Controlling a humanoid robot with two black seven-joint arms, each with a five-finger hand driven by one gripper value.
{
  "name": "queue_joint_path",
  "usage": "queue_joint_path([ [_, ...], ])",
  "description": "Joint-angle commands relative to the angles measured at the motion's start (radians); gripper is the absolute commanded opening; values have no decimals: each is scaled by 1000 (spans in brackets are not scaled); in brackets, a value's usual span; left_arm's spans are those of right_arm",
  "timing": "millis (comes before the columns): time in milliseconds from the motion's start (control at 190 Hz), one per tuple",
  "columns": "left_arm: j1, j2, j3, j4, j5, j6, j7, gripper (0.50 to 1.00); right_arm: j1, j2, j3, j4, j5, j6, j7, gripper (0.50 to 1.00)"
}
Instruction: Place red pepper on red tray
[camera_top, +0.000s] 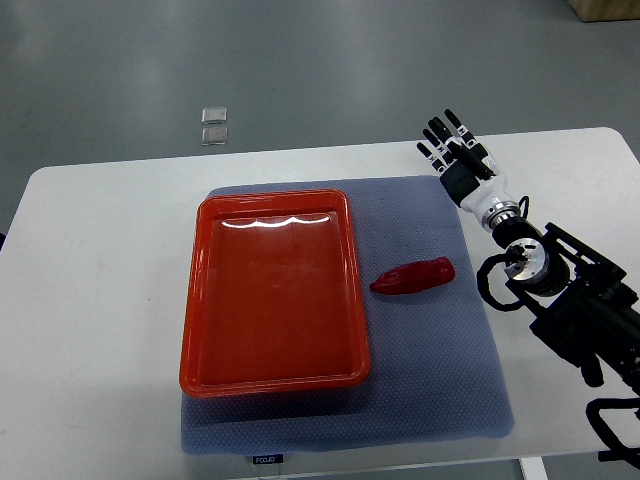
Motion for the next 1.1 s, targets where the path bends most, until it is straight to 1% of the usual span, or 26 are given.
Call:
queue_joint_path([
  [0,0,0,2,-2,2,-1,0,1000,0,0,1,0,0,0,-1,915],
  [263,0,0,2,-2,0,0,-5,1000,2,-3,-20,5,-11,3,-1,915],
  [394,0,0,0,-2,0,0,-5,1000,17,-14,-34,12,-35,38,-12,915],
  [483,0,0,2,-4,0,0,-6,1000,46,-20,-75,20,-117,52,-16,915],
  [568,0,0,3,-4,0,0,-6,1000,101,-63,-174,32,-281,55,-35,915],
  [631,0,0,3,-7,0,0,-6,1000,143,-109,-264,72,-416,61,-38,915],
  [741,1,0,3,-8,0,0,-6,1000,224,-210,-434,181,-640,100,-52,915],
  [809,1,0,3,-8,0,0,-6,1000,308,-288,-568,251,-758,127,-59,915],
  [946,1,0,3,-8,0,0,-5,1000,479,-373,-859,311,-821,175,-61,915],
  [993,1,0,5,-8,0,-1,-5,1000,546,-406,-962,365,-825,192,-65,915],
  [1093,1,0,5,-10,0,-1,-5,1000,641,-452,-1092,465,-845,212,-79,915],
])
